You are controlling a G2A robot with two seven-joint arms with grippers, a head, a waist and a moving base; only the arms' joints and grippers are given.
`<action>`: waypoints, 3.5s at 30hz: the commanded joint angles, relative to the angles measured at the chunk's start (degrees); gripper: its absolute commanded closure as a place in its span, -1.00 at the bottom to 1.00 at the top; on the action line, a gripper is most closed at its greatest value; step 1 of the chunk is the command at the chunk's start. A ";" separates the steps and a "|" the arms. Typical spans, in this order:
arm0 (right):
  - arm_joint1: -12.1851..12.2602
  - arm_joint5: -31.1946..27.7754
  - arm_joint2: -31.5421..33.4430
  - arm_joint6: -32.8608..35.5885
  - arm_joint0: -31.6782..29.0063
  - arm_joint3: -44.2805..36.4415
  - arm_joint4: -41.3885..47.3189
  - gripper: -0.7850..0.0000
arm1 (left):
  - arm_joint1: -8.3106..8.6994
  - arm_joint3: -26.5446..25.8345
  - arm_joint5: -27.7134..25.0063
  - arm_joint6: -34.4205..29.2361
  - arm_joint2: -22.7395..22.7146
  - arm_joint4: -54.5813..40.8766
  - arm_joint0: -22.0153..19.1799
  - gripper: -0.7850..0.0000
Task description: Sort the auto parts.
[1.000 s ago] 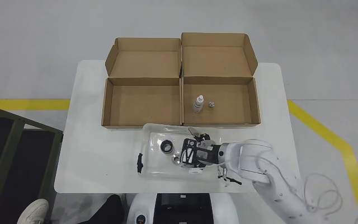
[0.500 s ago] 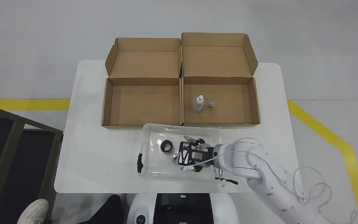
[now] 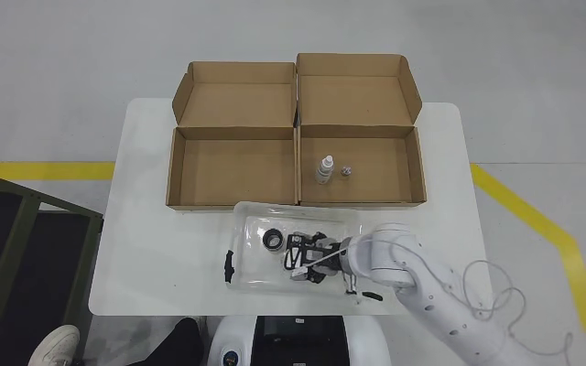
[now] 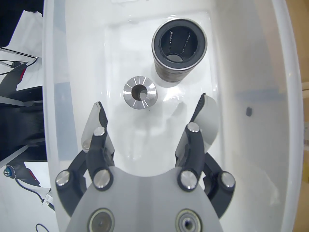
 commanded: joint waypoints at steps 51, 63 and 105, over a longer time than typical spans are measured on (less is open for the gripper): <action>0.81 0.83 0.24 -5.37 -3.12 -8.12 -4.07 1.00 | 0.00 0.00 0.00 0.00 0.00 0.00 0.00 -1.00; 0.96 3.60 4.09 -19.18 -4.98 -8.90 -1.97 1.00 | 0.00 0.00 0.00 0.00 0.00 0.00 0.00 -1.00; -0.94 4.80 13.72 -53.36 -4.29 -10.12 6.58 1.00 | 0.00 0.00 0.00 0.00 0.00 0.00 0.00 -1.00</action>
